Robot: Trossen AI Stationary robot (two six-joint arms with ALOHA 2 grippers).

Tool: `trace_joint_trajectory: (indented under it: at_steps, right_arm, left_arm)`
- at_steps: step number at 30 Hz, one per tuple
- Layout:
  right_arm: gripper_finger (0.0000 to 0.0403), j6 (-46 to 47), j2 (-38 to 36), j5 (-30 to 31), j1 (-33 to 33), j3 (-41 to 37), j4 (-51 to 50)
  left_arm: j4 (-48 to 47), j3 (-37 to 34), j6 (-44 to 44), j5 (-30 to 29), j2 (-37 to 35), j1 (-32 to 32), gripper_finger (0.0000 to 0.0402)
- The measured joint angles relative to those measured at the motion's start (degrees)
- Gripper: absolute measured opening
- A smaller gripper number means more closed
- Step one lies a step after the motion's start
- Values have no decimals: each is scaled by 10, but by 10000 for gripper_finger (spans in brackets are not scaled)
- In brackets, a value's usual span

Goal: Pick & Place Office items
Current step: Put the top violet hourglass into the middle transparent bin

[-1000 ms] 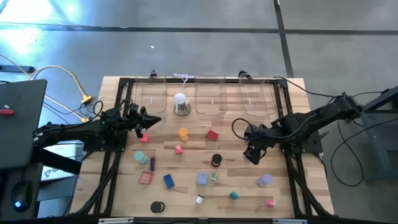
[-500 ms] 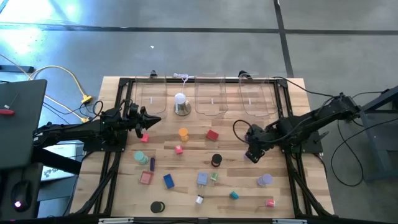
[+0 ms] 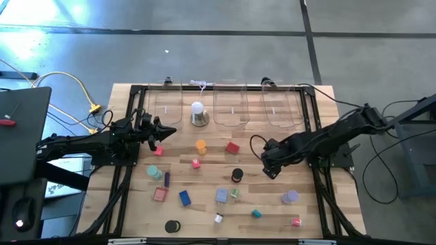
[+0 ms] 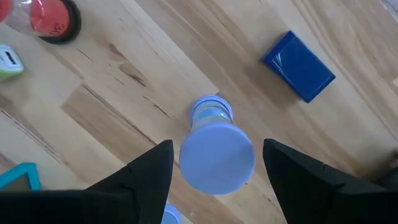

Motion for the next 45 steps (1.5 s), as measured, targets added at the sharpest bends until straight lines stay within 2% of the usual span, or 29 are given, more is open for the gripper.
trace_joint_trajectory:
  at_steps: [24,35,45]
  right_arm:
    - [238,51,1,3,0,0,-7]
    - [238,48,1,-13,0,-56,71]
    - [238,48,1,-29,0,-87,96]
  left_arm:
    - [0,0,0,0,0,0,1]
    - [0,0,0,0,0,0,1]
    - [0,0,0,0,0,0,1]
